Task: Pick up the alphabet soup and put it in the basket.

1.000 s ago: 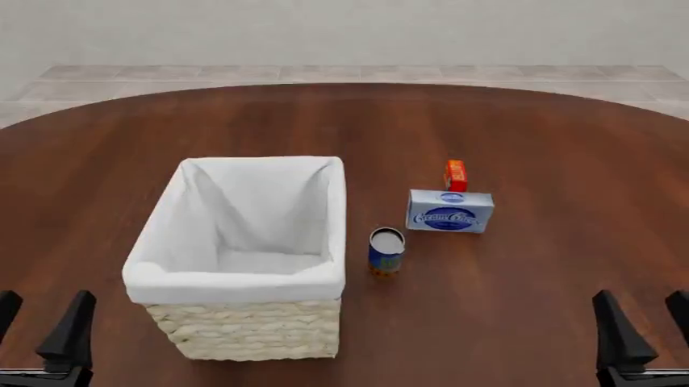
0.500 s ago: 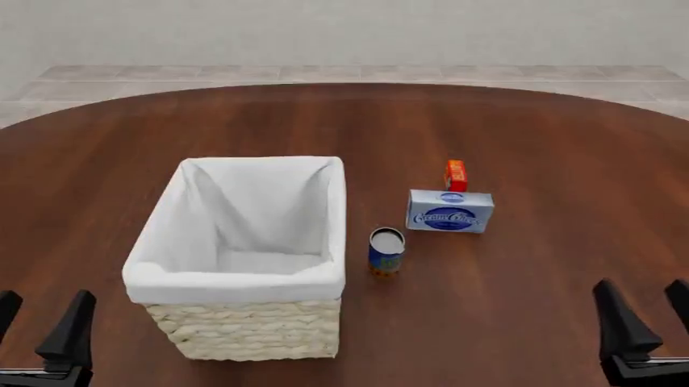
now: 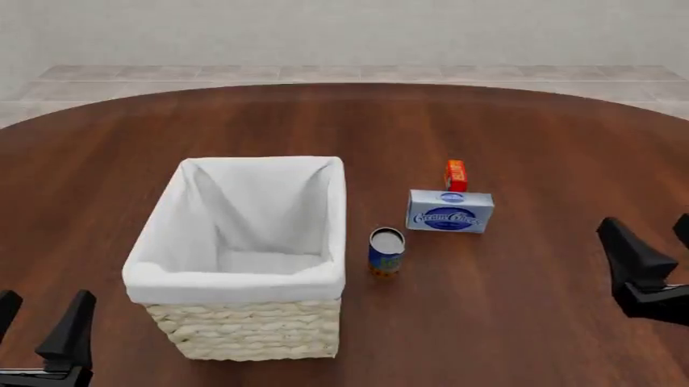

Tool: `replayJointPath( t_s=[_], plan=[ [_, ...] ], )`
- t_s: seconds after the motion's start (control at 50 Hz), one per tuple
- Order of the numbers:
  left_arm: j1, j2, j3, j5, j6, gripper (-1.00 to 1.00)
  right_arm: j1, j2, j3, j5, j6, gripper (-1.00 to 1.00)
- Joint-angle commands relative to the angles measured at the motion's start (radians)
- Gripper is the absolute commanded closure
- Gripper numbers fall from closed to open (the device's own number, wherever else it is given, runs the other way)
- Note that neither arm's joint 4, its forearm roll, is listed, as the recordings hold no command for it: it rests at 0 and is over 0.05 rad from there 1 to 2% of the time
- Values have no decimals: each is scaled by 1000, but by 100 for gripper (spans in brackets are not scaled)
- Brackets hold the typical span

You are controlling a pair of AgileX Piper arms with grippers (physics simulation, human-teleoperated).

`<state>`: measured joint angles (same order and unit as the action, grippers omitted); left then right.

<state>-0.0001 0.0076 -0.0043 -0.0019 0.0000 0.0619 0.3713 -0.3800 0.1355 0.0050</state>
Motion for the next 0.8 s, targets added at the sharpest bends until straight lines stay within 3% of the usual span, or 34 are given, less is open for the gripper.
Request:
replayJointPath(
  t_s=[0.02,0.1,0.12,0.16,0.2,0.24,0.28,0.36,0.4,0.44,0.46,0.5,0.56,0.72,0.8],
  plan=[
    [0,0,0,0,0,-100,19,129,-168,52,-22,-100],
    [0,0,0,0,0,-100,37,182,-213,58,-22,-100],
    [0,0,0,0,0,-100,63,217,-248,67,28,-100],
    [0,0,0,0,0,-100,71,235,-260,70,6,-100],
    [0,0,0,0,0,-100,111,295,-296,75,56,-100],
    [0,0,0,0,0,-100,103,342,-308,61,158,-100],
    [0,0,0,0,0,-100,102,348,-308,45,185,-100],
    [0,0,0,0,0,-100,109,411,-350,29,108,-100],
    [0,0,0,0,0,-100,129,453,-369,22,115,-100],
    [0,0,0,0,0,-100,108,493,-369,-6,186,-100],
    [0,0,0,0,0,-100,108,493,-369,-7,186,-100],
    [0,0,0,0,0,-100,118,545,-385,-17,119,-100],
    [0,0,0,0,0,-100,128,607,-425,-13,83,-100],
    [0,0,0,0,0,-100,203,707,-494,28,76,-100],
    [0,0,0,0,0,-100,190,733,-510,29,63,-100]
  ],
)
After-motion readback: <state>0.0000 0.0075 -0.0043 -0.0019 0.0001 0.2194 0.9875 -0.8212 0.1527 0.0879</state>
